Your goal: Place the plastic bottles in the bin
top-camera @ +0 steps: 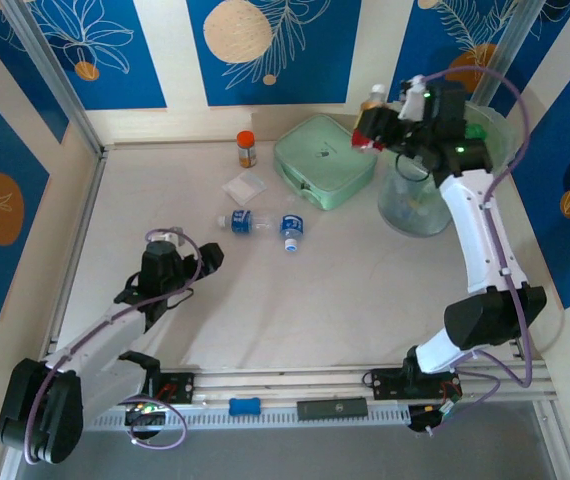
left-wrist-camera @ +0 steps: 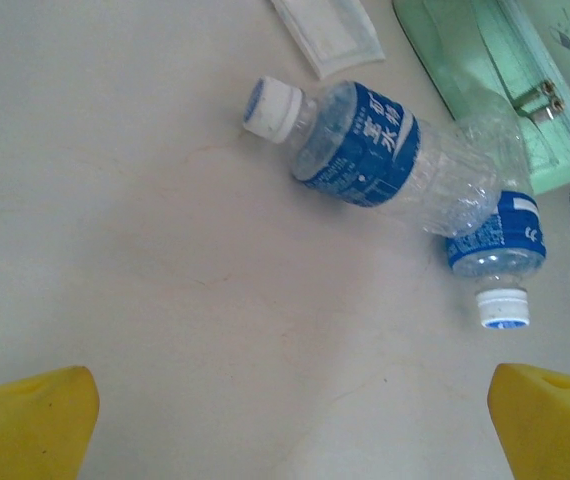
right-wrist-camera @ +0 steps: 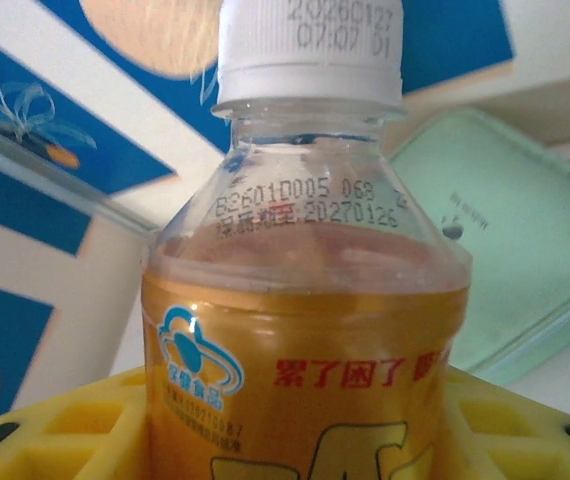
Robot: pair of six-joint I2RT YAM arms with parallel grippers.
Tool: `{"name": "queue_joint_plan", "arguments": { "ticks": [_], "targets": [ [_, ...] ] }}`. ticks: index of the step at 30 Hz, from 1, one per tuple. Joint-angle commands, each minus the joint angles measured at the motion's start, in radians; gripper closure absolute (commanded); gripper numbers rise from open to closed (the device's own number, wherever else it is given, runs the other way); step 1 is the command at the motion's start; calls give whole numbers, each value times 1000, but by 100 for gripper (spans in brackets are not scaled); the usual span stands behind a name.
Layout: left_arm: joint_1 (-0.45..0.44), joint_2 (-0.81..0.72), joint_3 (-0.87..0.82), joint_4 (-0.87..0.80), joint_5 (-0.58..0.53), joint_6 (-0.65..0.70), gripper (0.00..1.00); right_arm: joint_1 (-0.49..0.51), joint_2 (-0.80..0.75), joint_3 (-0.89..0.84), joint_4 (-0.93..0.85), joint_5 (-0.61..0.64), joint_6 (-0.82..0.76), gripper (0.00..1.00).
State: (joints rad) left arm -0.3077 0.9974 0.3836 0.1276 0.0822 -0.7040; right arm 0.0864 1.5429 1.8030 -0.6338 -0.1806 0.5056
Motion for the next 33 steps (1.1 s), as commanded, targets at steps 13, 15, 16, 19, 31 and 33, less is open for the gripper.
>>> {"name": "queue_joint_plan", "arguments": {
  "ticks": [13, 15, 16, 19, 31, 33],
  "targets": [
    [-45, 21, 65, 12, 112, 80, 1, -171, 183, 253, -166, 138, -104, 55],
    [-56, 26, 67, 12, 111, 82, 1, -171, 211, 267, -185, 181, -119, 55],
    [-61, 29, 68, 12, 110, 81, 1, -171, 225, 273, -192, 206, -127, 55],
    [-76, 38, 71, 14, 108, 81, 1, -172, 264, 286, -217, 248, -141, 56],
    [-111, 81, 93, 18, 108, 80, 1, -171, 322, 330, -283, 273, -151, 28],
    [-113, 84, 98, 17, 108, 81, 1, -170, 310, 340, -286, 288, -153, 21]
  ]
}}
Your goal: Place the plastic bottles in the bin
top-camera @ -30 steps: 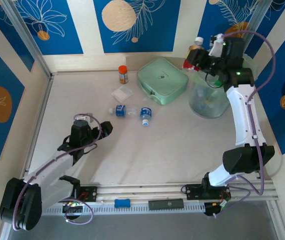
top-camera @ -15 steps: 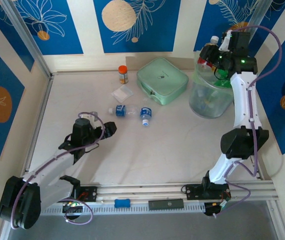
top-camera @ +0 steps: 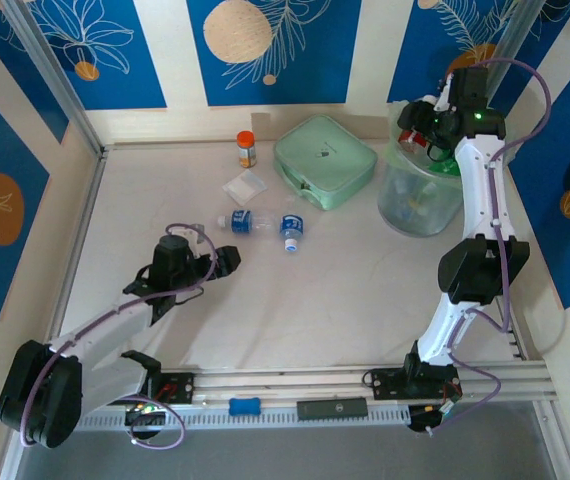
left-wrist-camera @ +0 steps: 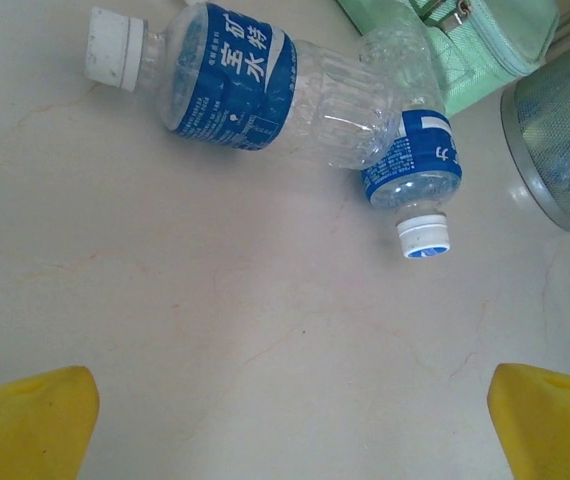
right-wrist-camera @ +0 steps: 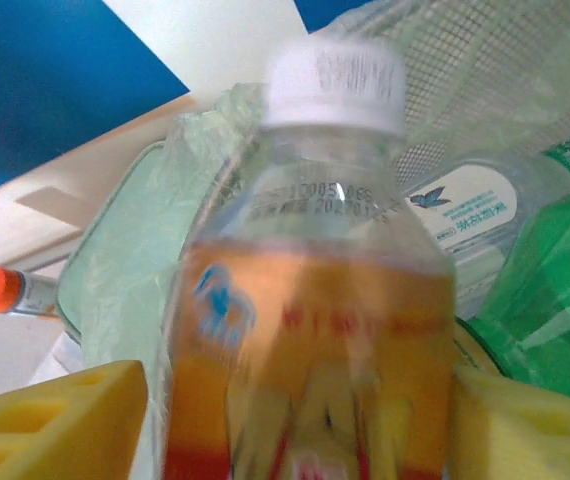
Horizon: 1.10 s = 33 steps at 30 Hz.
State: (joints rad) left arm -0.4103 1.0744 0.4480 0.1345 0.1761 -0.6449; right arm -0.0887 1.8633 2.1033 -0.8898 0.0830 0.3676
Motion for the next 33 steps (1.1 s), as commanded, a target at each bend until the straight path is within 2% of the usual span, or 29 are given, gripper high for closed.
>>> {"name": "queue_joint_plan", "arguments": {
  "ticks": [1, 7, 12, 17, 20, 25, 30, 33],
  "targets": [
    [-12, 9, 35, 10, 14, 21, 1, 6, -20, 45, -31, 34, -17, 19],
    [-10, 16, 43, 15, -14, 5, 1, 48, -123, 23, -4, 129, -55, 15],
    [6, 1, 29, 48, -98, -29, 1, 161, -253, -115, 93, 194, -116, 13],
    [46, -17, 10, 63, -152, -57, 1, 279, -359, -298, 189, 116, -68, 12],
    [83, -26, -4, 65, -139, -75, 1, 351, -398, -423, 255, 93, -24, 12],
    [148, -46, -27, 44, -100, -97, 1, 460, -395, -589, 321, 85, 60, 11],
    [198, -94, -68, 24, -86, -123, 1, 533, -328, -704, 368, 99, 138, 10],
    [218, -130, -83, -1, -89, -122, 1, 583, -273, -736, 366, 194, 177, 10]
  ]
}}
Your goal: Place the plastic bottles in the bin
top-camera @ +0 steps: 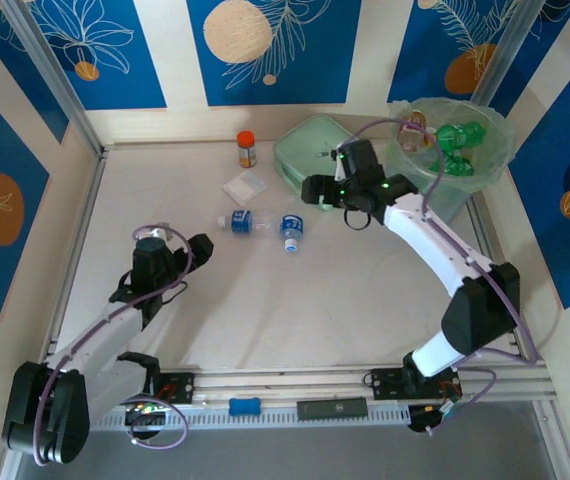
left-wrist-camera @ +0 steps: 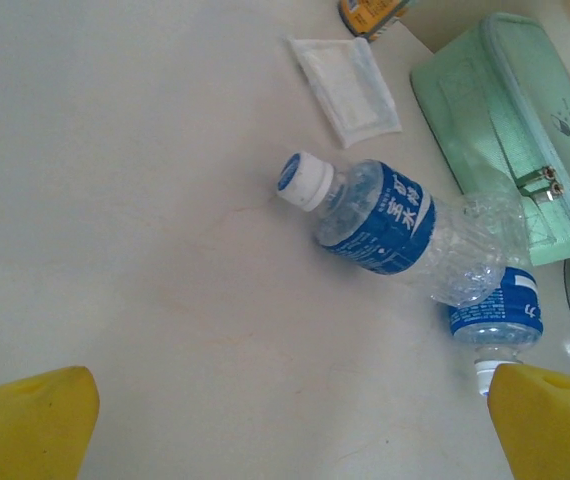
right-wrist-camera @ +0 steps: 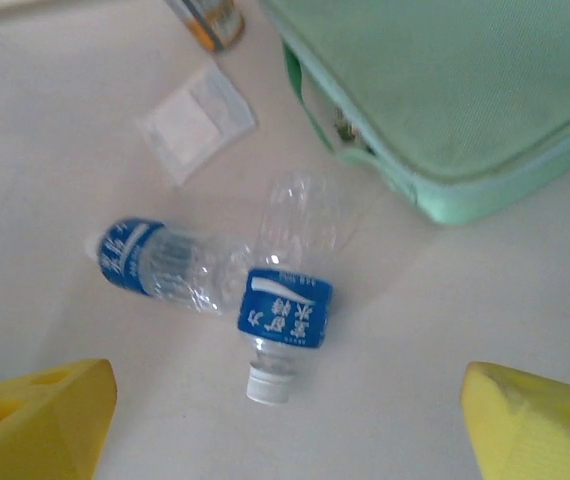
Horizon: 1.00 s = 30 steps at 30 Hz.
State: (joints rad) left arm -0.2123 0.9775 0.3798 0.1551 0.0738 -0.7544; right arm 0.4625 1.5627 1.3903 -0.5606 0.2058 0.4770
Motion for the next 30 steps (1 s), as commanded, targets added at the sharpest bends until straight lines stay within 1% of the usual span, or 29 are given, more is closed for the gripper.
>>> {"name": "queue_joint_plan", "arguments": {
  "ticks": [1, 5, 9, 13, 17, 19, 25, 30],
  "targets": [
    [25, -45, -19, -31, 9, -11, 1, 48, 49, -32, 45, 83, 72, 10],
    [41, -83, -31, -54, -2, -14, 1, 94, 159, -15, 29, 96, 107, 8],
    [49, -111, -35, -76, 0, -10, 1, 126, 275, 55, 17, 107, 105, 8],
    [60, -147, -32, -121, 3, 13, 1, 131, 408, 170, -18, 134, 74, 8],
    [70, -195, -36, -172, -3, 30, 1, 131, 533, 295, -89, 223, 21, 9],
    [71, -217, -43, -187, -10, 32, 1, 124, 577, 343, -115, 244, 3, 9],
    [78, -244, -64, -195, -14, 21, 1, 96, 636, 384, -101, 158, -20, 17],
    [80, -240, -61, -188, -5, 18, 1, 94, 672, 405, -110, 140, -21, 27]
  ]
}}
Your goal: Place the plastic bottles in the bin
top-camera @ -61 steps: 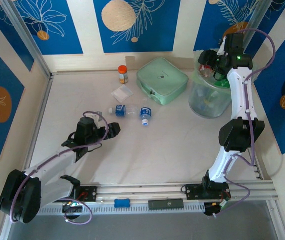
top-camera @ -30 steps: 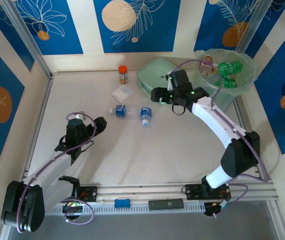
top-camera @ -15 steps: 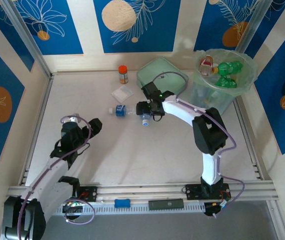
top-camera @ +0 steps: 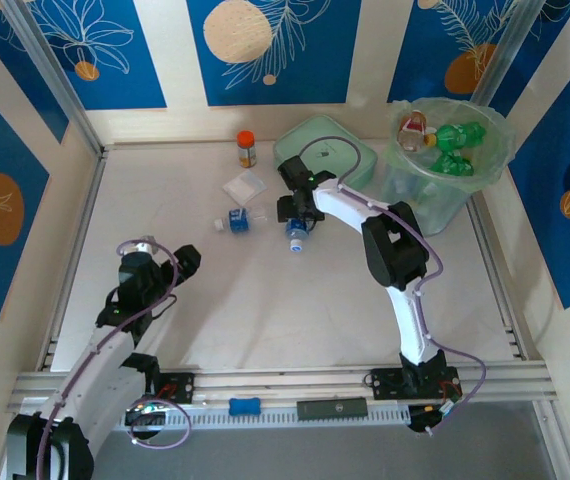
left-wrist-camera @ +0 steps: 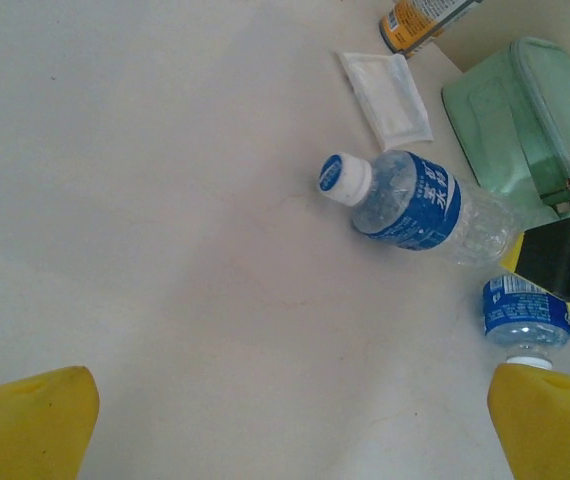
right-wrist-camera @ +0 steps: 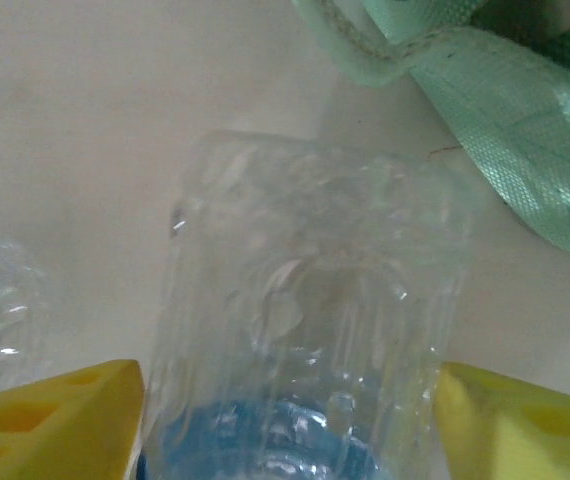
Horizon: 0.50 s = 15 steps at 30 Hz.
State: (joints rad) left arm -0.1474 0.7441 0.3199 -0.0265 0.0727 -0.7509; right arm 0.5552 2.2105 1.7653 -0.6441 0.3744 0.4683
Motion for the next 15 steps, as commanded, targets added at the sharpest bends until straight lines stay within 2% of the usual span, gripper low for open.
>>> {"name": "queue_joint_plan", "arguments": {
  "ticks": [1, 10, 15],
  "targets": [
    [16, -6, -1, -6, -1, 15, 1, 2, 28, 31, -25, -32, -13, 29],
    [18, -11, -1, -11, 4, 10, 1, -3, 20, 21, -23, -39, -11, 47],
    [17, -12, -1, -8, 8, 10, 1, -6, -17, 7, -17, -49, -11, 51]
  ]
}}
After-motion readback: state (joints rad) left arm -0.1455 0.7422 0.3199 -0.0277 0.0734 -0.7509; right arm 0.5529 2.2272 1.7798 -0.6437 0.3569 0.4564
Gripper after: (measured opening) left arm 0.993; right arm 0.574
